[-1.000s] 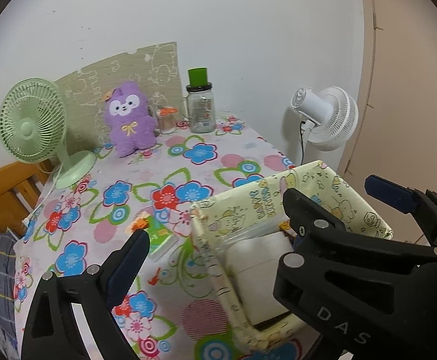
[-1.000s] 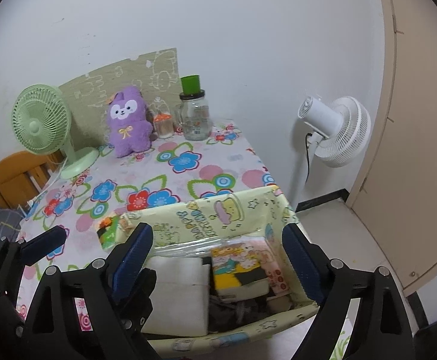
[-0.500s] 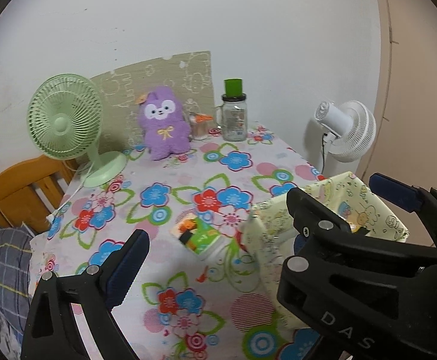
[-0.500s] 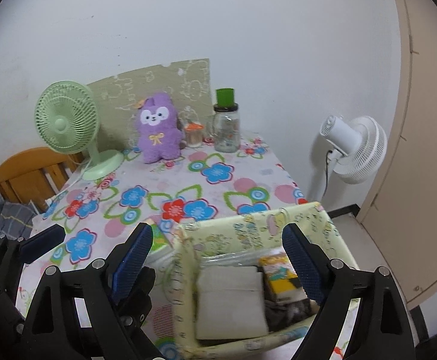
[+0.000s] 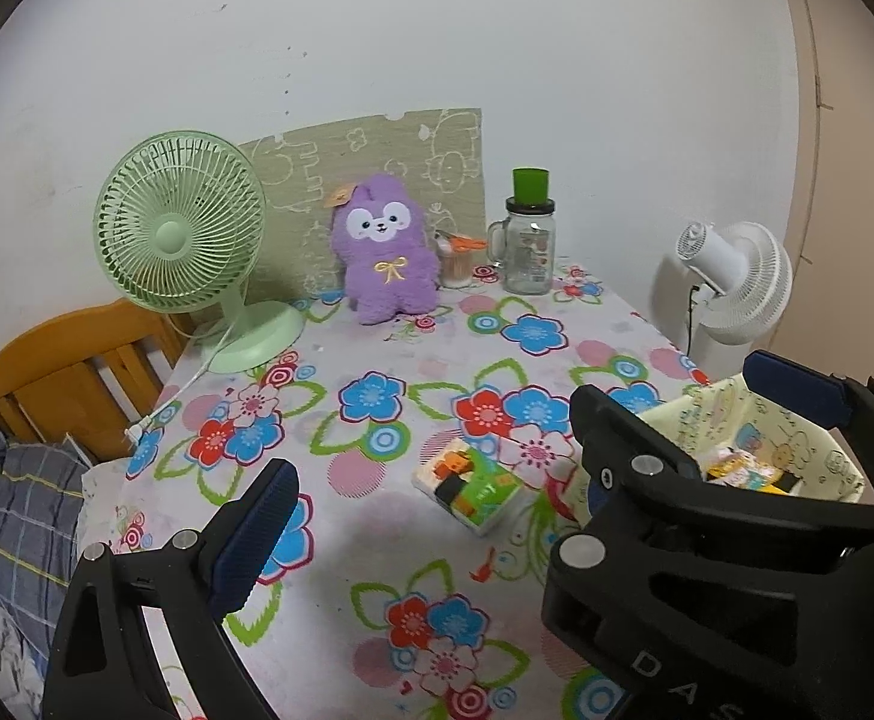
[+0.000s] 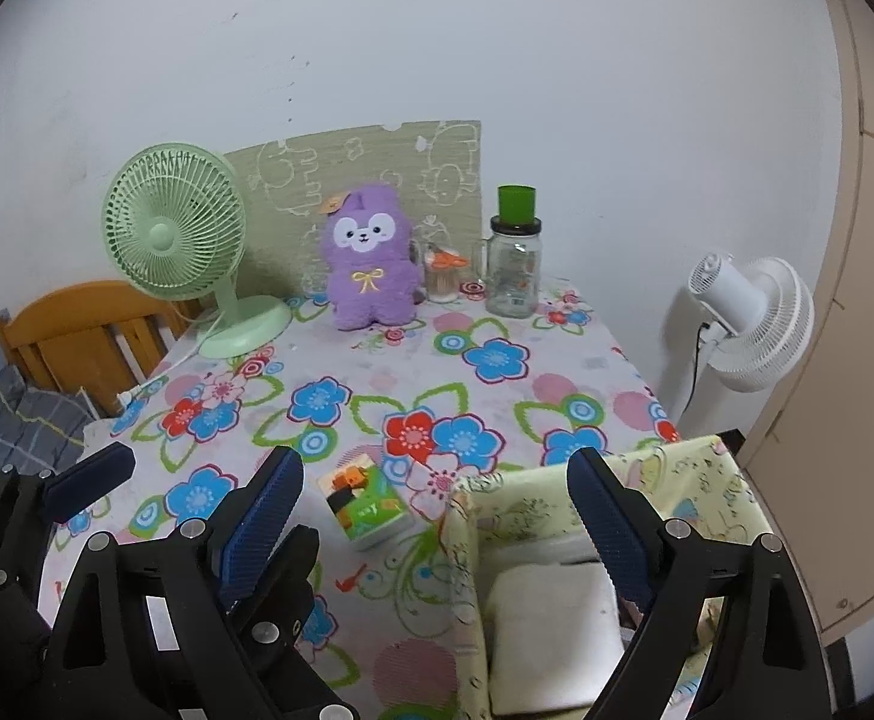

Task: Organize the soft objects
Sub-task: 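Move both open tools from the box toward the green snack packet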

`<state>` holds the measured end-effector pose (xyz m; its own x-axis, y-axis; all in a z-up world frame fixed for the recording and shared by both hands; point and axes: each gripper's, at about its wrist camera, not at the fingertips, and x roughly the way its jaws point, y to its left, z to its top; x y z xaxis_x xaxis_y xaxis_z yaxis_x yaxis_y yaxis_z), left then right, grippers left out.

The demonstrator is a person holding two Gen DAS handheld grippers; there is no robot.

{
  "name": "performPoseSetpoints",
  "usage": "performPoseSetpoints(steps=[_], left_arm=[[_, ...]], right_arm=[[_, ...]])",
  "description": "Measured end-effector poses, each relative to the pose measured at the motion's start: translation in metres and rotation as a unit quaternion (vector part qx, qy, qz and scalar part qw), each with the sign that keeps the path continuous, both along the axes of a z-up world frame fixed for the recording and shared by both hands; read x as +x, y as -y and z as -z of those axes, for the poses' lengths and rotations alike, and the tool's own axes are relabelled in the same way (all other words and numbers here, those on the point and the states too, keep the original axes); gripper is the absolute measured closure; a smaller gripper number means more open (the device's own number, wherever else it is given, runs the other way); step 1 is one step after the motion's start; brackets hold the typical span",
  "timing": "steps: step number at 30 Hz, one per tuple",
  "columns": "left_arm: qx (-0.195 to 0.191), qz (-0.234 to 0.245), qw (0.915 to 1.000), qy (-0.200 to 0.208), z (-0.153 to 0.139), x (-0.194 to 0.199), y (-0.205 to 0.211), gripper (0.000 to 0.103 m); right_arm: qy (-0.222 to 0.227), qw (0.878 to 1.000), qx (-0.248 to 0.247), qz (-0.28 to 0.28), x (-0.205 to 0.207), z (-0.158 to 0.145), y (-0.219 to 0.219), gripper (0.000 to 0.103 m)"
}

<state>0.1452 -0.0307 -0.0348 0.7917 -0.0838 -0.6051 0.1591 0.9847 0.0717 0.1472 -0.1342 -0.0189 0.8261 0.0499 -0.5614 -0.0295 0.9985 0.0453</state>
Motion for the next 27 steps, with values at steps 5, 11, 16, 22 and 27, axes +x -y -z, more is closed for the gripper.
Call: performPoseSetpoints(steps=[5,11,16,22,27], left_arm=[[-0.004,-0.002,0.9999,-0.009,0.007,0.015,-0.005,0.005],[-0.008,0.004,0.9997,-0.025,0.018,0.036,-0.005,0.005],[-0.002,0.013,0.9991,-0.04,0.029,0.052,-0.002,0.005],[0.0,0.015,0.9983,-0.057,0.044,0.074,0.002,0.005],[-0.004,0.017,0.9969,-0.077,0.057,0.091,0.004,0.005]], right_arm=[[-0.009,1.0,-0.006,-0.008,0.016,0.004,-0.008,0.011],[-0.02,1.0,-0.015,-0.014,0.036,0.012,-0.014,0.011],[-0.043,0.999,-0.016,-0.024,0.056,0.023,-0.013,0.011],[-0.06,0.998,-0.029,-0.023,0.077,0.035,-0.009,0.011],[-0.088,0.995,-0.032,-0.022,0.096,0.049,-0.006,0.011]])
